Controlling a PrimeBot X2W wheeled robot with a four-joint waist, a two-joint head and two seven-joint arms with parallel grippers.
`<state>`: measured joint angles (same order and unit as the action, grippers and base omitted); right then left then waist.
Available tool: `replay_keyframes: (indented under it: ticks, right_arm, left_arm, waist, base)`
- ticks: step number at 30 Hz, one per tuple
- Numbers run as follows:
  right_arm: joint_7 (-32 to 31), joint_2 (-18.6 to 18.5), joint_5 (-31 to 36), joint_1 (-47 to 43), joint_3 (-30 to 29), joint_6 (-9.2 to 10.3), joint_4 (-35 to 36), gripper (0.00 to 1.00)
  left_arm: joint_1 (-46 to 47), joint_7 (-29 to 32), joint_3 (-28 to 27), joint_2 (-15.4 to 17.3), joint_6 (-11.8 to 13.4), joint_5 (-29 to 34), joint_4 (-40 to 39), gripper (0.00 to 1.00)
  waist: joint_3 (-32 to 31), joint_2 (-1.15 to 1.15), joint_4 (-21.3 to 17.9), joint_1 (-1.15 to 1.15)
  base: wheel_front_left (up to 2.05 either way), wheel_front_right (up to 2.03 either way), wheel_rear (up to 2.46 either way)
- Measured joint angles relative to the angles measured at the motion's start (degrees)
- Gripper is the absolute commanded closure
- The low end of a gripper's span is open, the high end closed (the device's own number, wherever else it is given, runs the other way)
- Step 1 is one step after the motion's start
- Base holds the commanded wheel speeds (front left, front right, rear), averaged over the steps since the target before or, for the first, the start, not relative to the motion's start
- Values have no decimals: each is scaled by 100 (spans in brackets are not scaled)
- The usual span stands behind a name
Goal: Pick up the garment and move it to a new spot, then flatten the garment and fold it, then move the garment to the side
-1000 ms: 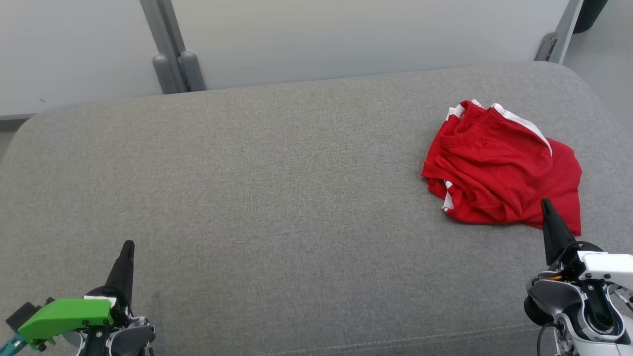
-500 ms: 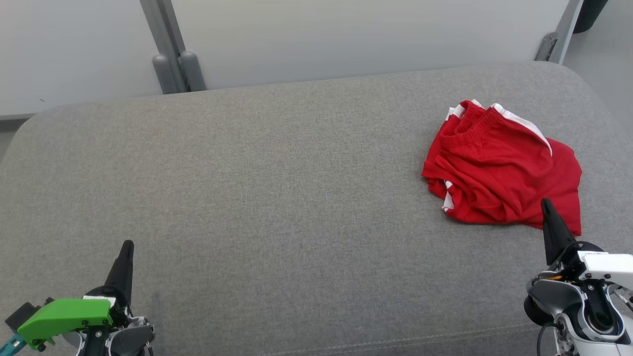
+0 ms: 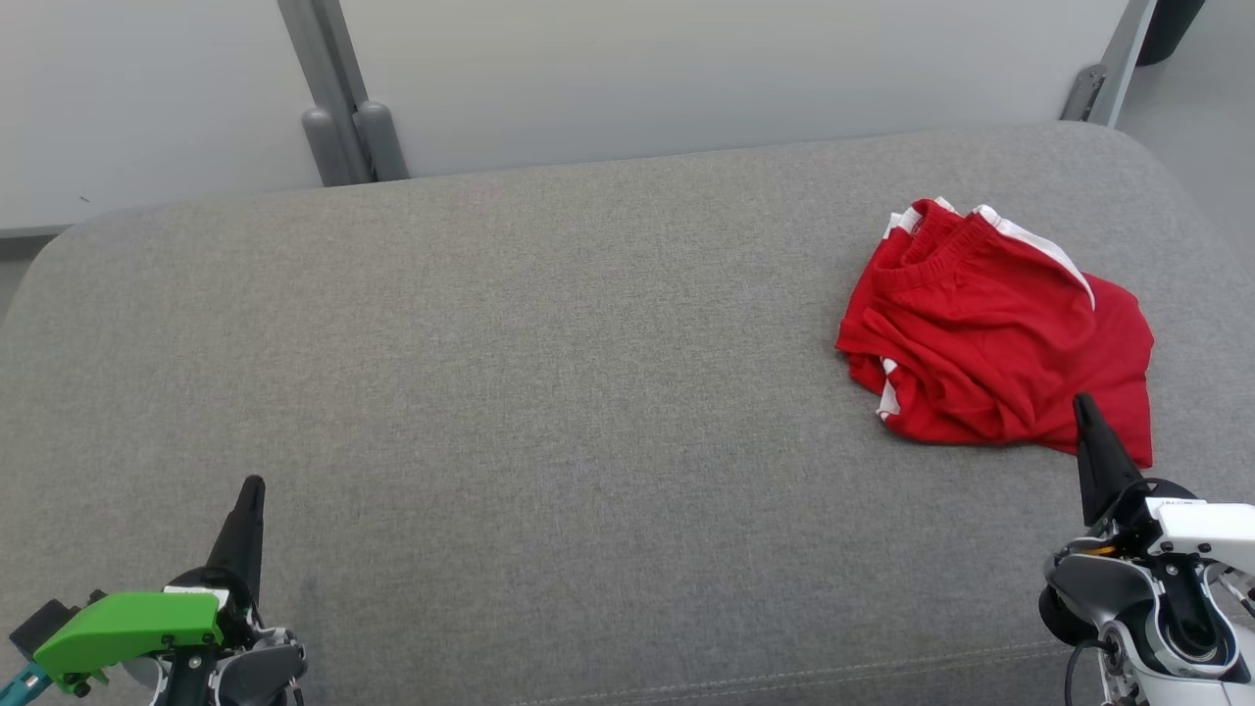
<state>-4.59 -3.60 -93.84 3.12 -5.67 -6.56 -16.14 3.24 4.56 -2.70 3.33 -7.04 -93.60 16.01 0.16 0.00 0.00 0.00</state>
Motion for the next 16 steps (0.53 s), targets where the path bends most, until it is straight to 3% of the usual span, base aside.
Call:
replay_keyframes:
  ticks: [16]
  right_arm:
    - [-1,2,0,0,-4,-46,4,100]
  left_arm:
    - [0,1,-7,-3,0,0,-7,100]
  waist:
    - [0,0,0,0]
  base:
    - [0,0,0]
